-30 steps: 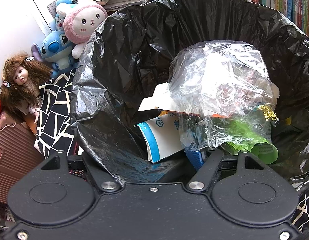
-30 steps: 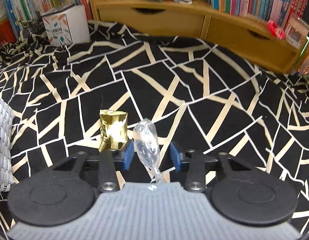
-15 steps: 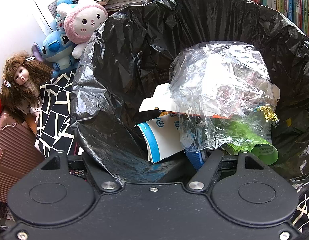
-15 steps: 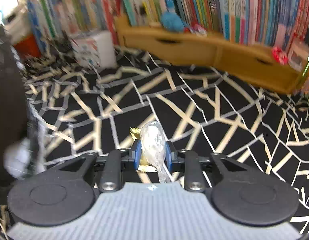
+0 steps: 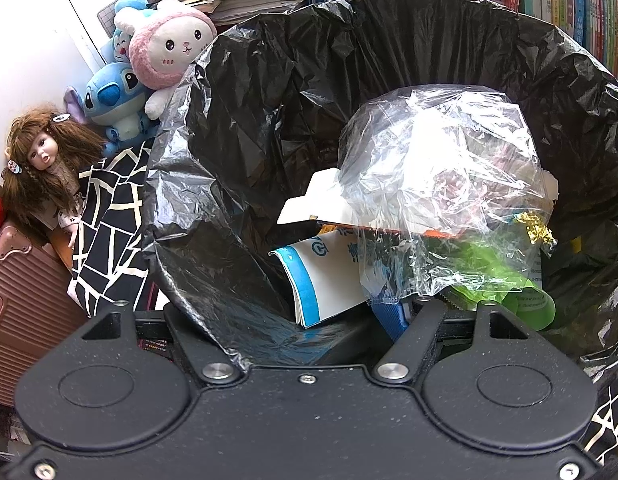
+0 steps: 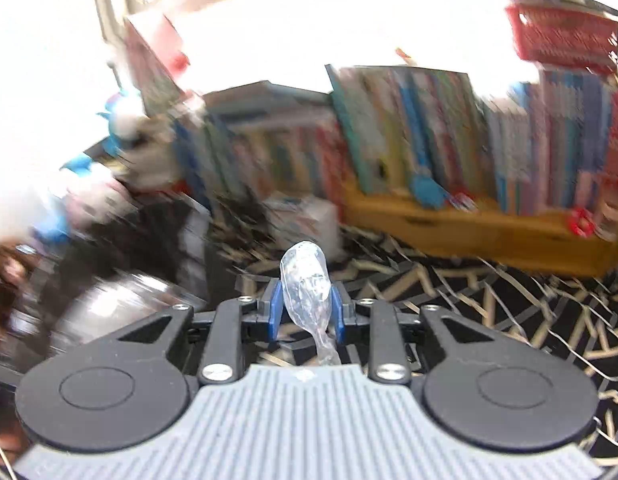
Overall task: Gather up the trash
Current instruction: 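Carry the clear wrapper over the black bag and open the right tool, then move the right tool back and grasp the gold wrapper on the mat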
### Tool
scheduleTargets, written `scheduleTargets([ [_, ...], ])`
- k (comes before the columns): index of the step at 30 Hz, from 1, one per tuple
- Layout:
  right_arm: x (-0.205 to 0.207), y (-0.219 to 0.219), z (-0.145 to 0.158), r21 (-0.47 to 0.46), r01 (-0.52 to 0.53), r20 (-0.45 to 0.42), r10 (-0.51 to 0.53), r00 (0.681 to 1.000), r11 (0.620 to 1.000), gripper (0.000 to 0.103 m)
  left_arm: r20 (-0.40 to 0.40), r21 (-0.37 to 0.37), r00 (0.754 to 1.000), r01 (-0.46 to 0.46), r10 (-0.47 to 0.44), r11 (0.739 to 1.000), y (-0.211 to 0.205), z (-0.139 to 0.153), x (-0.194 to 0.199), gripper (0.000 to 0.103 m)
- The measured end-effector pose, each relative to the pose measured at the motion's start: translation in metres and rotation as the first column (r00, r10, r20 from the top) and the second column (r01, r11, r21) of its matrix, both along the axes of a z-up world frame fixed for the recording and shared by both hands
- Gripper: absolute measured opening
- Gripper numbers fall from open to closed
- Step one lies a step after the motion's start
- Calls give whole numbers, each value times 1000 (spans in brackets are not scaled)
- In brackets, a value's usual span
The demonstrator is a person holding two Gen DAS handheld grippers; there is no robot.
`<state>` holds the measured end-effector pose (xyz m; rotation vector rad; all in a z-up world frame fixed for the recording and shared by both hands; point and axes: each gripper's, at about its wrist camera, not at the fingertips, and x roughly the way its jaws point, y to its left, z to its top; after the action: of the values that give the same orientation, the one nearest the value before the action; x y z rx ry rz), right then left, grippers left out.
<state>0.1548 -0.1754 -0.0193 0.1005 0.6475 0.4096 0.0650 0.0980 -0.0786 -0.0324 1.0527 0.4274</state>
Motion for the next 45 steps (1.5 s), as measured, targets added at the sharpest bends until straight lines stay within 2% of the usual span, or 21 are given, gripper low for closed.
scheduleTargets([
  [4,-13,9,30,128,-106,38,102,994,986,31,10,-6,1000,-4,4,1000,1,0,-1,71],
  [6,-18,18,41,155,-149,48,143,989,977,32,13,-9,1000,-6,6,1000,2,0,-2,71],
  [11,-24,53,49,150,-233,60,226,972,961,32,16,-7,1000,0,0,1000,1,0,-4,71],
  [19,-31,91,29,126,-279,15,279,960,952,36,18,-9,1000,3,-2,1000,2,1,-4,71],
  [20,-31,93,27,121,-275,11,276,961,954,48,18,-8,1000,3,-2,1000,2,0,-4,71],
  [23,-31,93,23,116,-256,6,257,966,960,68,21,-10,1000,1,-1,1000,2,0,-4,71],
  [25,-31,90,21,133,-246,0,249,969,960,74,23,-12,1000,1,0,1000,2,0,-4,71],
  [31,-27,78,18,160,-216,-10,220,975,963,78,23,-12,1000,0,0,1000,2,0,-5,71],
  [36,-25,62,19,158,-177,14,177,984,971,81,23,-12,1000,1,0,1000,1,0,-5,71],
  [45,-5,12,1,136,5,-1,-5,1000,991,82,17,-11,1000,1,0,1000,1,0,-5,71],
])
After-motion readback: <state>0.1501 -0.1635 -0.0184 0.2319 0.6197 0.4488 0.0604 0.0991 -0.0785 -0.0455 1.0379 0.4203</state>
